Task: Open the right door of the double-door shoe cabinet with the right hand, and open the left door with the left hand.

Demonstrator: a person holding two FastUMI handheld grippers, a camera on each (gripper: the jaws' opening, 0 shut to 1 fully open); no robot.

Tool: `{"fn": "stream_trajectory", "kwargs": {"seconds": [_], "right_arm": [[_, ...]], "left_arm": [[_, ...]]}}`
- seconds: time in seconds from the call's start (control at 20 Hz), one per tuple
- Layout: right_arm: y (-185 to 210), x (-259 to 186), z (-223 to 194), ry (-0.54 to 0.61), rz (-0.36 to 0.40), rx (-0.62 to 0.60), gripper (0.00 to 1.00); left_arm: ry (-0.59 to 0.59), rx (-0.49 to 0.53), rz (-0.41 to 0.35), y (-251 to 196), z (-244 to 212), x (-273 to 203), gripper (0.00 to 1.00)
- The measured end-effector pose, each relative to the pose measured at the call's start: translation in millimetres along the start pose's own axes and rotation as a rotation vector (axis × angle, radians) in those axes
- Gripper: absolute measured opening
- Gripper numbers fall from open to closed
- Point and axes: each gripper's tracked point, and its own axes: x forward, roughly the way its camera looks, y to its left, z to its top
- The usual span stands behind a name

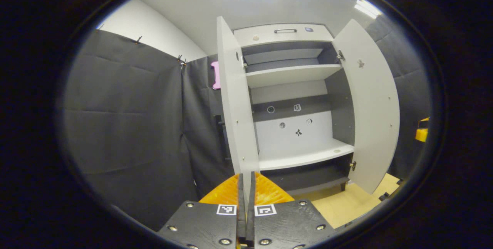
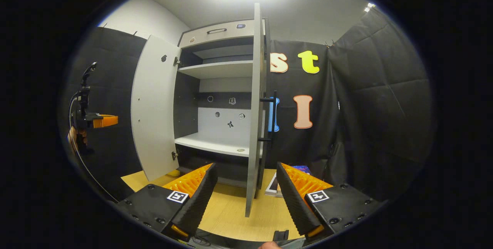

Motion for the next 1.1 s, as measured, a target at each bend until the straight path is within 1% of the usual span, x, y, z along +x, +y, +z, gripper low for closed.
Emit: {"fn": "stream_trajectory", "kwargs": {"seconds": [0.05,0.1,0.15,0.3,0.4,0.5,0.6,0.65,0.7,0.75,0.8,0.9,1.0,1.1], "right_arm": [[0,-2,1,-0.004,-0.012,0.004,0.95],[-1,-5,1,-0.008,-0.028,0.009,0.96],[-1,-7,3,-0.013,-0.044,0.016,0.96],[2,-14,6,-0.031,-0.089,0.049,0.96],[2,-18,7,-0.044,-0.116,0.054,0.96],[-1,-19,8,-0.051,-0.136,0.062,0.96],[-2,-18,8,-0.053,-0.144,0.076,0.95],[-4,-17,7,-0.053,-0.152,0.081,0.96],[-5,-16,6,-0.052,-0.157,0.086,0.95],[-6,-15,5,-0.051,-0.16,0.09,0.96],[-7,-15,4,-0.048,-0.163,0.092,0.96],[-11,-14,1,-0.043,-0.173,0.087,0.96],[-14,-15,2,-0.042,-0.184,0.074,0.96],[-17,-17,3,-0.046,-0.193,0.066,0.96]], "left_arm": [[-0.008,-0.003,-0.001,-2,2,0,0.02],[-0.014,-0.011,-0.003,-3,3,-1,0.0],[-0.02,-0.021,-0.005,-3,3,0,0.02],[-0.024,-0.064,-0.005,-3,3,1,0.02],[-0.034,-0.09,0.007,-1,6,0,0.02],[-0.032,-0.111,0.019,-1,5,-1,0.0],[-0.038,-0.125,0.03,1,5,-2,0.02],[-0.042,-0.122,0.033,3,5,-3,0.05],[-0.047,-0.116,0.041,8,5,-3,0.11],[-0.048,-0.109,0.051,9,6,-4,0.11],[-0.046,-0.109,0.047,9,4,-3,0.17],[-0.035,-0.111,0.049,9,2,-5,0.49],[-0.026,-0.11,0.067,11,-1,-5,0.81],[-0.01,-0.109,0.093,15,-4,-5,0.94]]}}
